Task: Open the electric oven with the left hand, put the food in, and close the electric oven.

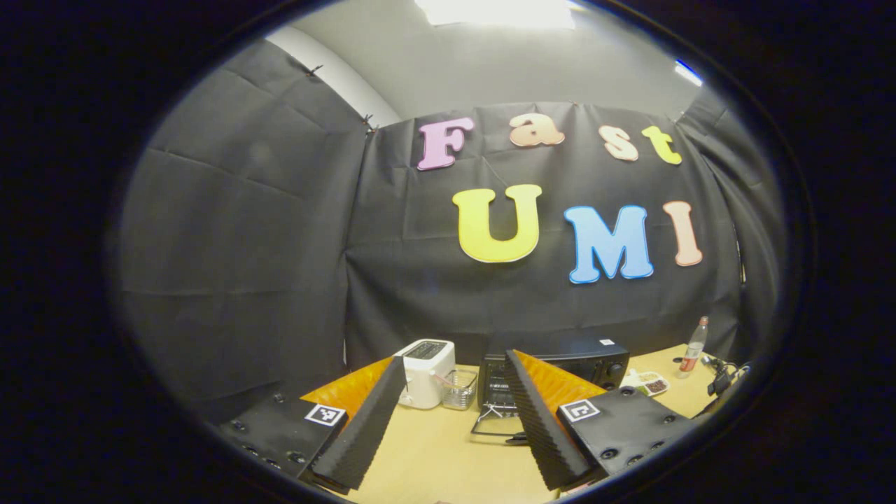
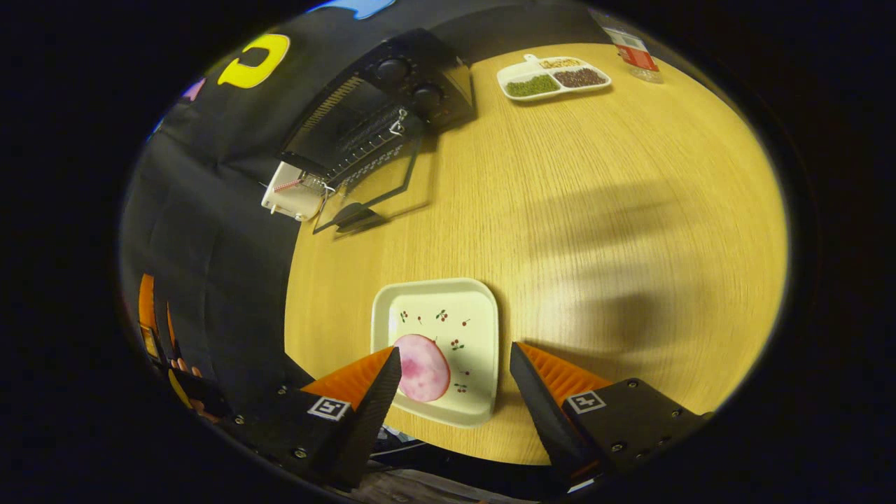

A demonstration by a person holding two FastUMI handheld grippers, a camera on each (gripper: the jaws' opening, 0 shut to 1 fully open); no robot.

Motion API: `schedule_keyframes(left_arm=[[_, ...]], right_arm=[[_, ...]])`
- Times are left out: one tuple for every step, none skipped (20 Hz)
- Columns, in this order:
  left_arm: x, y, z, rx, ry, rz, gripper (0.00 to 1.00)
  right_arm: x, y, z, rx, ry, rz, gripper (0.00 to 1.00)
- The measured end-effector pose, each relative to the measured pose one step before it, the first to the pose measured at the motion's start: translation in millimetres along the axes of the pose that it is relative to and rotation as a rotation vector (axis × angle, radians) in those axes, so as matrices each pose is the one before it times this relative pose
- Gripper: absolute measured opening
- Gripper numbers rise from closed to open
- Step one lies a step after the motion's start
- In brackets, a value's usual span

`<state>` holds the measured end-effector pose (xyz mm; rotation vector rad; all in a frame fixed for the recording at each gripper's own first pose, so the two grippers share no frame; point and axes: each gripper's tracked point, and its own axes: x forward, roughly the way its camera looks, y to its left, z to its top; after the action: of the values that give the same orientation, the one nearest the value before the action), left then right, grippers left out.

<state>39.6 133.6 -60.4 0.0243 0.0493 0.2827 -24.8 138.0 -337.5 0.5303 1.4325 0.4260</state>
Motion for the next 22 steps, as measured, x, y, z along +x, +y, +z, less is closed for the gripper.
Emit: schedule_keyframes(left_arm=[[-0.06,2.20,-1.00,0.00260,0.00143,0.00436,1.00],[-0.42,1.22,0.42,0.00075,0.00048,0.00254,1.00],[0.38,0.10,-0.53,-0.00188,-0.00023,0.00054,1.00],[0.54,-0.16,-0.83,-0.00157,0.00227,0.00110,0.95],[1.15,-1.08,-1.18,-0.00166,0.00236,-0.00130,0.96],[1.17,-0.50,-0.29,-0.00098,0.00252,0.00085,0.96],[1.14,-1.18,-3.13,-0.00093,0.00268,0.00167,0.96],[0.01,-0.70,-1.13,-0.00231,0.00202,-0.00012,1.00],[1.35,-1.82,-0.02,-0.00333,0.00040,-0.00262,0.99],[1.11,-1.21,-0.39,-0.00266,0.00052,-0.00159,0.95],[0.72,-0.38,-0.78,-0.00148,0.00095,-0.00075,0.95],[0.55,-0.79,0.43,-0.00097,-0.00080,0.00001,1.00],[0.72,-0.33,-0.55,-0.00172,-0.00075,0.00016,0.95],[-0.53,0.90,0.59,-0.00224,0.00097,0.00120,1.00],[-0.32,0.42,-0.57,-0.00194,0.00299,-0.00110,0.95],[-0.57,1.05,0.87,-0.00028,0.00001,0.00198,1.00],[1.53,0.57,-0.41,-0.00039,-0.00221,0.00180,0.95],[1.28,0.51,0.84,-0.00059,-0.00119,0.00105,0.95],[0.40,1.01,-1.26,0.00019,-0.00030,0.00170,1.00],[0.45,1.45,0.21,0.00038,-0.00036,0.00245,1.00],[0.93,-0.12,0.57,-0.00095,0.00033,0.00092,1.00],[1.06,1.09,0.27,-0.00215,0.00085,0.00004,1.00]], right_arm=[[1.25,-6.02,-3.10,0.00820,0.02170,-0.01100,0.93],[4.44,-4.63,-1.02,-0.00013,0.02166,-0.01031,0.78],[-1.23,1.36,-2.31,0.00626,0.01693,0.01571,0.73],[5.98,0.35,1.05,0.00425,0.02449,0.00326,0.73],[-4.00,-1.95,0.72,0.00558,0.00915,-0.00446,0.72],[9.49,-11.76,-2.45,-0.00241,0.02049,-0.05020,0.63],[0.02,-1.89,0.42,0.01477,0.00370,0.00127,0.39],[-0.68,1.41,-0.66,0.00775,0.00738,0.00495,0.16],[-1.39,-0.59,0.97,0.00317,0.00488,0.00529,0.16],[0.77,-0.46,0.38,-0.00214,0.00319,0.00273,0.16],[3.84,-5.01,2.18,-0.00789,-0.00631,-0.01641,0.16],[-22.66,2.45,-2.16,0.00272,0.00796,0.02037,0.00],[16.87,-2.06,-2.17,-0.00878,0.00401,0.00870,0.02],[-3.95,-0.88,5.74,0.00436,0.00022,0.00792,0.03],[3.34,3.17,-4.06,0.00284,-0.00924,-0.00037,0.03],[-0.58,-0.28,-0.16,-0.01287,-0.00630,0.00579,0.01],[-0.86,0.73,-0.27,-0.00580,-0.00530,0.00360,0.01],[-1.28,3.58,0.77,0.00570,-0.00271,0.02237,0.01],[-1.77,1.26,1.82,0.01359,-0.00515,0.02187,0.00],[-4.51,0.33,2.55,0.01138,-0.01190,0.01588,0.01],[-5.68,-2.51,2.58,0.01266,-0.01399,0.01223,0.01],[-6.16,0.41,4.22,0.01746,-0.01318,0.01911,0.01]])
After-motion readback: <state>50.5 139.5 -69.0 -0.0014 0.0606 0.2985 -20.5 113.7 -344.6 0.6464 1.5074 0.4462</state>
